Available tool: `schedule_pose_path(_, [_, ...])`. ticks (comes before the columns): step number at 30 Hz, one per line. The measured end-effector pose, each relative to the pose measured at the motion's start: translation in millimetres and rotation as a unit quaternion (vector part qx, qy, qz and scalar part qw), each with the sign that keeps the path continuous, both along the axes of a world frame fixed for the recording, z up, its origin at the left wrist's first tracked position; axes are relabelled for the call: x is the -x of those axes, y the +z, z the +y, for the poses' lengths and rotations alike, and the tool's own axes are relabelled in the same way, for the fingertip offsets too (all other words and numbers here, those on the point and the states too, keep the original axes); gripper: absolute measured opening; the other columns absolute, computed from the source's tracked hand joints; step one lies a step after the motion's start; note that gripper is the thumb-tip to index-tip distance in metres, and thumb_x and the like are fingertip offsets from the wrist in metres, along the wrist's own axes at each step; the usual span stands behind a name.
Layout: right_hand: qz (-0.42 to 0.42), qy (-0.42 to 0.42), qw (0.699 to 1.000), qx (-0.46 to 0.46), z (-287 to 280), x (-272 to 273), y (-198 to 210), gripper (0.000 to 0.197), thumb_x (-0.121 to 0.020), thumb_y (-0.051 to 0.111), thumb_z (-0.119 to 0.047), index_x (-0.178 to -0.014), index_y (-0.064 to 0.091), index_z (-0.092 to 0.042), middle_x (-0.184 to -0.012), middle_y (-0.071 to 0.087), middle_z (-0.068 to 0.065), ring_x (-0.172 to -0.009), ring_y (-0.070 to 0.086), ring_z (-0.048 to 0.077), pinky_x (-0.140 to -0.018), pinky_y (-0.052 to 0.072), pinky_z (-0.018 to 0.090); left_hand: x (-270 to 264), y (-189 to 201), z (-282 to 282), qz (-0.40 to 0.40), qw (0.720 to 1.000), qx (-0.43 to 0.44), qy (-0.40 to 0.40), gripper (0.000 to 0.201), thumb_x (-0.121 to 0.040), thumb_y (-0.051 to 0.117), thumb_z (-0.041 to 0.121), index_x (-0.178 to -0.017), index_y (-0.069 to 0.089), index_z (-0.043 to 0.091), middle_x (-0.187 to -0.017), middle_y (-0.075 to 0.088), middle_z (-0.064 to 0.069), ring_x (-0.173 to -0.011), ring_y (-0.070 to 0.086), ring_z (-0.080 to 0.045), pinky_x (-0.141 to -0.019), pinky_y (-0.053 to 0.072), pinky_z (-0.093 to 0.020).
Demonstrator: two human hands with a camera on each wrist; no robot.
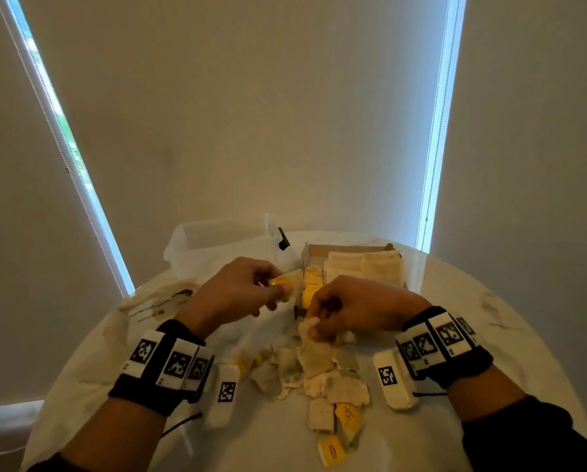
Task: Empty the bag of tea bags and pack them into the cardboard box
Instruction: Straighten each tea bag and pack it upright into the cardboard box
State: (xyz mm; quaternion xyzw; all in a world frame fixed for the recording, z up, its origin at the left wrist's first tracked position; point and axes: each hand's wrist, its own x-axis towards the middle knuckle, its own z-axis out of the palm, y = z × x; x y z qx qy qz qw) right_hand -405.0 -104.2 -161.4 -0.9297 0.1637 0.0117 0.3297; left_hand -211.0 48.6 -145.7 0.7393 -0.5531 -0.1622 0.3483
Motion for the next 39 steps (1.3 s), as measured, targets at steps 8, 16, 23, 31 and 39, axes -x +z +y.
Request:
schedule_pose_path(8, [-0.139,-0.053,0.985,-0.087,-14,10,-7,0.017,-0.097,0.075,-0.041,-0.11,0.078,-0.031,-0.105,0.076,-0.016,-0.096,0.073,0.008,-0.089,0.06,0.025,7,-31,-33,0.243,0.962,0.119,0.036,0.018,-0.105,0.068,0.028,-0.104,0.081,0.017,-0.089,0.076,-0.001,-0.081,0.07,-0.018,-0.067,0.055,-0.032])
schedule_pose_path(16, [-0.196,-0.083,0.929,-0.303,-17,2,-18,0.03,-0.09,0.079,-0.023,-0.119,0.075,-0.015,-0.115,0.078,0.012,-0.099,0.074,0.033,-0.086,0.065,0.037,2,-45,-32,0.307,0.932,0.181,0.063,0.022,-0.099,0.076,0.021,-0.12,0.075,0.017,-0.109,0.079,-0.015,-0.091,0.077,-0.018,-0.074,0.063,-0.027])
schedule_pose_path(23, [-0.248,-0.114,0.911,-0.308,-19,-7,-31,0.03,-0.085,0.082,-0.039,-0.109,0.08,-0.022,-0.111,0.075,0.02,-0.094,0.06,0.039,-0.089,0.051,0.051,-1,-50,-30,0.356,0.91,0.205,0.05,0.016,-0.097,0.074,0.007,-0.111,0.081,0.011,-0.11,0.079,-0.015,-0.105,0.076,-0.03,-0.085,0.066,-0.036])
schedule_pose_path(31, [-0.297,-0.158,0.898,-0.283,-18,-8,-31,0.031,-0.089,0.076,-0.04,-0.113,0.08,-0.02,-0.091,0.073,0.013,-0.062,0.055,0.018,-0.051,0.045,0.022,3,-53,-27,0.277,0.947,0.158,-0.041,0.022,-0.098,0.074,0.008,-0.116,0.082,0.017,-0.109,0.082,0.001,-0.09,0.074,-0.007,-0.075,0.055,-0.018])
schedule_pose_path(39, [-0.319,-0.182,0.879,-0.305,-15,-11,-30,0.028,-0.1,0.068,-0.026,-0.124,0.075,-0.013,-0.105,0.08,0.011,-0.07,0.071,0.015,-0.057,0.055,0.024,1,-55,-30,0.263,0.952,0.147,-0.06,0.026,-0.098,0.074,0.011,-0.121,0.08,0.022,-0.114,0.081,0.008,-0.103,0.076,-0.009,-0.084,0.06,-0.023])
